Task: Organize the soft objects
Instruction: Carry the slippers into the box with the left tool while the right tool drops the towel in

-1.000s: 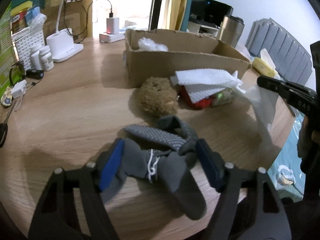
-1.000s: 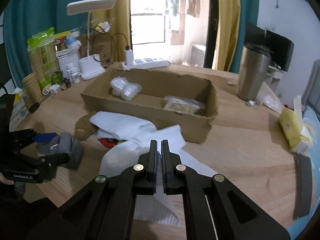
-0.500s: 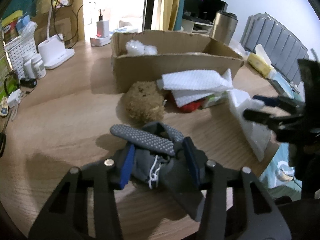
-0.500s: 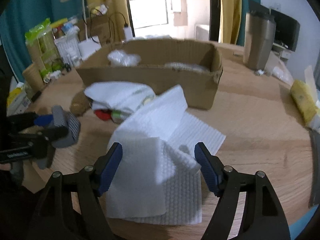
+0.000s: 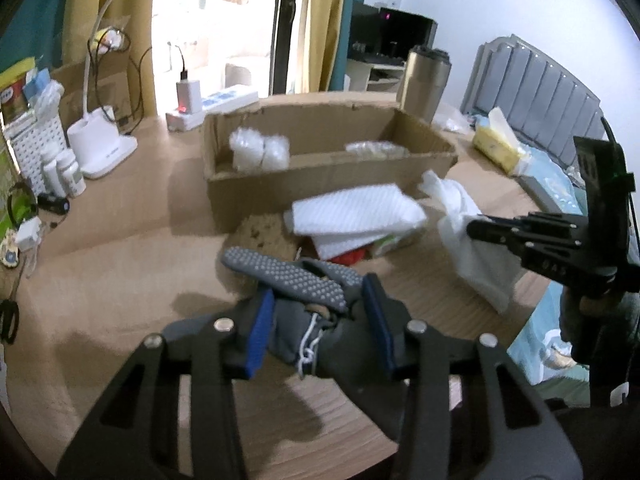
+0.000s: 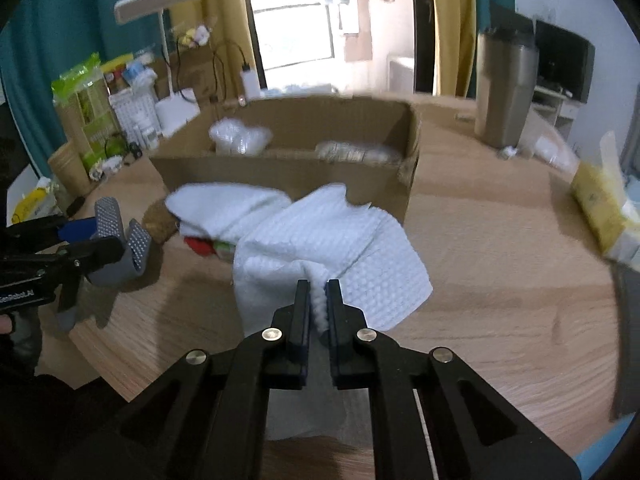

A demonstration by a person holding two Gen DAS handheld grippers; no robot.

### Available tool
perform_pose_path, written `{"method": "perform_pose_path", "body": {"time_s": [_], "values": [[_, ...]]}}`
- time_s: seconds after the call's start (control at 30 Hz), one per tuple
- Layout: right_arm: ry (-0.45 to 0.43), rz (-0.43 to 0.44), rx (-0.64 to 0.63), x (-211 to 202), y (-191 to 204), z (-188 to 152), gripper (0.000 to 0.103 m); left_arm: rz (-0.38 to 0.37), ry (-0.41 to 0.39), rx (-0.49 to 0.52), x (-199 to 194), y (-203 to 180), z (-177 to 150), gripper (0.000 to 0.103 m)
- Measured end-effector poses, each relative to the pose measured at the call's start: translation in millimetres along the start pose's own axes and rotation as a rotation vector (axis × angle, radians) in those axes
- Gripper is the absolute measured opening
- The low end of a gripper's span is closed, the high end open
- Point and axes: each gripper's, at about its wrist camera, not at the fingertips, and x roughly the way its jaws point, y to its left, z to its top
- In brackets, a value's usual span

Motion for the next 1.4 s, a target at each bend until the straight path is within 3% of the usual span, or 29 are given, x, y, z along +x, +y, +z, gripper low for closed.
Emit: {"method": "perform_pose_path", "body": {"time_s": [0.33,0.7,1.4], "values": [[-0.139,-0.035,-0.025,-39,-12,36,0.008,-0.024,-0.102,0.009,-23,-2,30,0.045],[-0.270,-0.004,-0.053,-56,-15,78,0.008,-0.018,-0.212,0.014,-33,1,71,0.045],[-0.306,0.085,-0.090,-20,-19,128,0.008,-0.026,-0.252,-0.021,2,14,117,0.045]]}}
